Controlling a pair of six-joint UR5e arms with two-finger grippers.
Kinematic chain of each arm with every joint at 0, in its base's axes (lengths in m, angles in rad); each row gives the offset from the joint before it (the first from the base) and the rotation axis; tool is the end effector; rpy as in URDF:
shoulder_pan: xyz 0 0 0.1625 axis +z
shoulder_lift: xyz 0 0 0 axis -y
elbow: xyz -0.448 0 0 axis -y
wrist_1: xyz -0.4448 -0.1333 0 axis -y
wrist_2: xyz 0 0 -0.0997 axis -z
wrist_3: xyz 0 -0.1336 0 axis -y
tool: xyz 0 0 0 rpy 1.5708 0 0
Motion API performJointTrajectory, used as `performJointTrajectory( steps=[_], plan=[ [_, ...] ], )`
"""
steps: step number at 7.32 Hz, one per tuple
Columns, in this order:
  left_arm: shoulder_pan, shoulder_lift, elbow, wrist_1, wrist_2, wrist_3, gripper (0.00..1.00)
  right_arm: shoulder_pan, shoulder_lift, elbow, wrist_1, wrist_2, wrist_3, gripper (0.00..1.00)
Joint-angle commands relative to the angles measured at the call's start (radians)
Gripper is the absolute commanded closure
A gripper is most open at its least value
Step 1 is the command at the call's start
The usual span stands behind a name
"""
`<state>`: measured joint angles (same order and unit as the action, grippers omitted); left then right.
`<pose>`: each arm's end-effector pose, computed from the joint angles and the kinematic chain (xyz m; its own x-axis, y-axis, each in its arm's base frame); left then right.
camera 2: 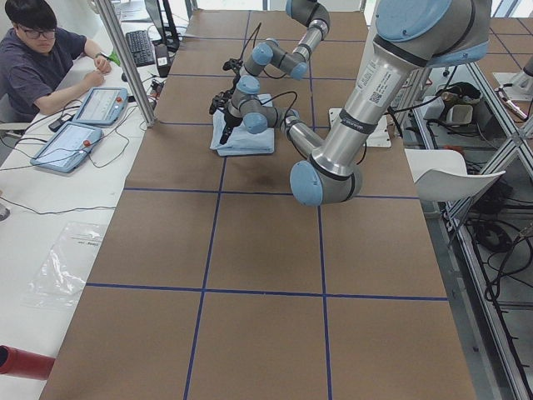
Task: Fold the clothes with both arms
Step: 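Lay the folded edge down and open both grippers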
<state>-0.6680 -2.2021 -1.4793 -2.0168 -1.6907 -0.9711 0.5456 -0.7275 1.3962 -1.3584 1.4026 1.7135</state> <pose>0.5645 -0.5948 0.2857 0.6608 0.1924 -0.7255 0.1984 0.8875 0.4160 -0.6446 -0.5734 0.1916 0.4499 0.4372 0.7787 -0.6930 0.7209 -0.0043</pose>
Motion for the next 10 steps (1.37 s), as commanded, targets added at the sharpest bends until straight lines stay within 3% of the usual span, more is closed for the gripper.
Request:
performJointTrajectory(
  steps=[1, 4, 6, 9, 10],
  plan=[
    [0.011, 0.002, 0.008, 0.0, 0.005, 0.003, 0.0, 0.013, -0.105, 0.131, 0.001, 0.058, -0.107, 0.0],
    [0.013, 0.031, 0.005, 0.0, 0.008, 0.005, 0.0, 0.025, -0.191, 0.216, 0.001, 0.113, -0.207, 0.0],
    [0.068, 0.056, 0.005, 0.007, 0.089, 0.003, 0.0, 0.025, -0.199, 0.219, 0.001, 0.113, -0.206, 0.0],
    [0.081, 0.1, -0.015, 0.009, 0.103, 0.038, 0.0, 0.025, -0.207, 0.219, -0.004, 0.113, -0.207, 0.0],
    [0.073, 0.14, -0.065, 0.009, 0.103, 0.116, 0.0, 0.025, -0.208, 0.219, -0.007, 0.114, -0.209, 0.0]
  ],
)
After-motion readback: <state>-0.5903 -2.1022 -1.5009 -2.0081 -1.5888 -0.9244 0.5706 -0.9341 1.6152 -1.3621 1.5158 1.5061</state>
